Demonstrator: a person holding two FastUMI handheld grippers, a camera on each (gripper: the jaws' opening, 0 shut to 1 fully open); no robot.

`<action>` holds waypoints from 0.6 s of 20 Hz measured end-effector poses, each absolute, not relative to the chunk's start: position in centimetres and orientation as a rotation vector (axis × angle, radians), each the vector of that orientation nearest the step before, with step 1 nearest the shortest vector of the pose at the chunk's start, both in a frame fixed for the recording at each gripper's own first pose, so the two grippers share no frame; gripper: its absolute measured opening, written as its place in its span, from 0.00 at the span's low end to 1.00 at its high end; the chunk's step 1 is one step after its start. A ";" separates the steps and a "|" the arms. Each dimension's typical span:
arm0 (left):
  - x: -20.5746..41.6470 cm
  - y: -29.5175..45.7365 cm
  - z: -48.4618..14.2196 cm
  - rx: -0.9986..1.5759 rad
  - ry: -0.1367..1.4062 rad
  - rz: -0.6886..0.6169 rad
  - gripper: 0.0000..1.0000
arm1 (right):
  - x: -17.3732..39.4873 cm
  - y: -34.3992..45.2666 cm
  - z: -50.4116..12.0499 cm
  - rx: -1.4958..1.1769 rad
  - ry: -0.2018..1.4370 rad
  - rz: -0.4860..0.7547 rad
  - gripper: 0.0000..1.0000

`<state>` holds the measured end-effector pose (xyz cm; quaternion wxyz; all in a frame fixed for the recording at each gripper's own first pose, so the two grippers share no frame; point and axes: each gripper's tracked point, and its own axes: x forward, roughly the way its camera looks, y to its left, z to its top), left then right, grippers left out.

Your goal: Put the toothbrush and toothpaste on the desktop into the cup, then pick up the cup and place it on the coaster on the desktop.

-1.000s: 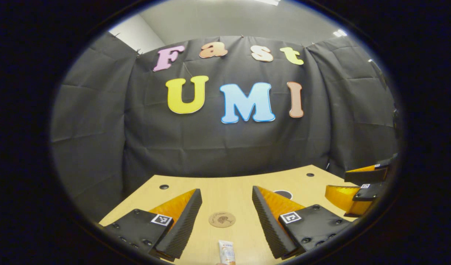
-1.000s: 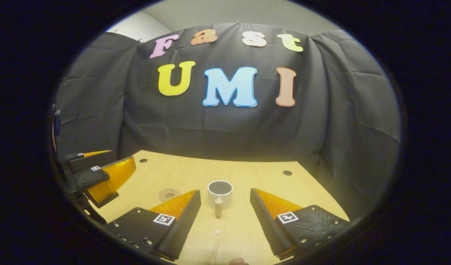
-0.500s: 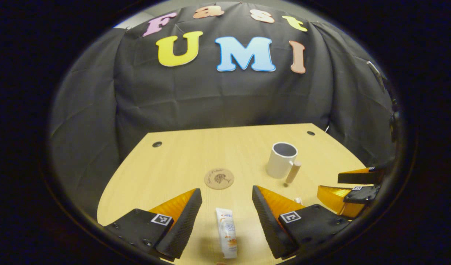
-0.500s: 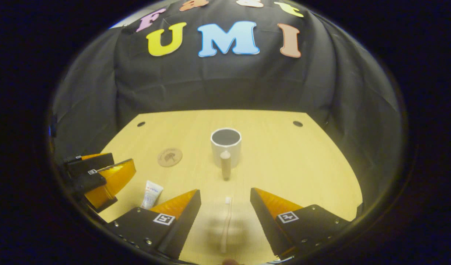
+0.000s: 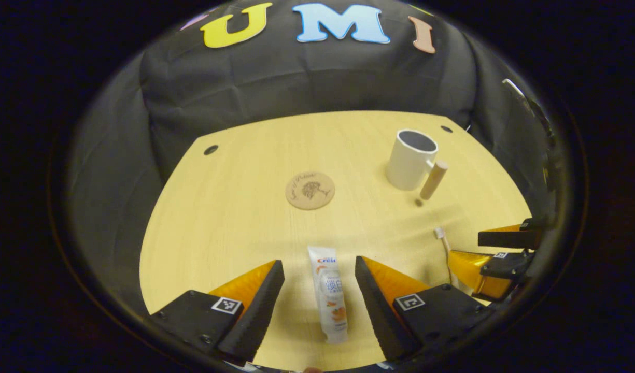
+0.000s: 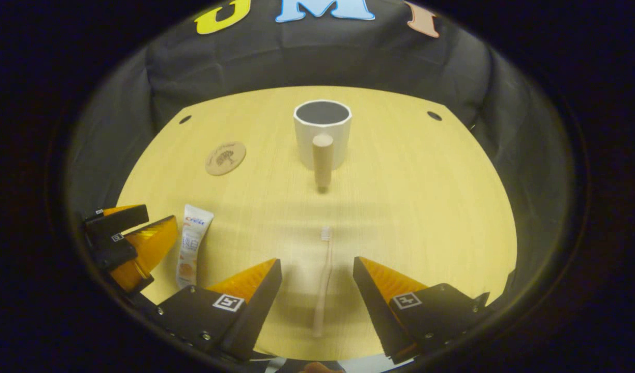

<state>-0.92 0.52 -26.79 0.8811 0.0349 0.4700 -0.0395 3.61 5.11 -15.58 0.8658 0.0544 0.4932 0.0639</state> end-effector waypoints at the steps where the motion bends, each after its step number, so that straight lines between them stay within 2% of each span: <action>1: -1.2 0.7 -28.0 0.068 1.020 -0.084 0.92 | 3.6 5.3 -15.4 0.120 1.058 0.138 0.88; 8: -2.9 2.4 -31.6 0.042 1.221 -0.090 0.93 | 2.6 5.9 -16.5 0.148 1.207 0.145 0.88; 12: -3.2 2.6 -32.7 0.045 1.281 -0.093 0.93 | 2.1 5.7 -16.5 0.147 1.250 0.146 0.89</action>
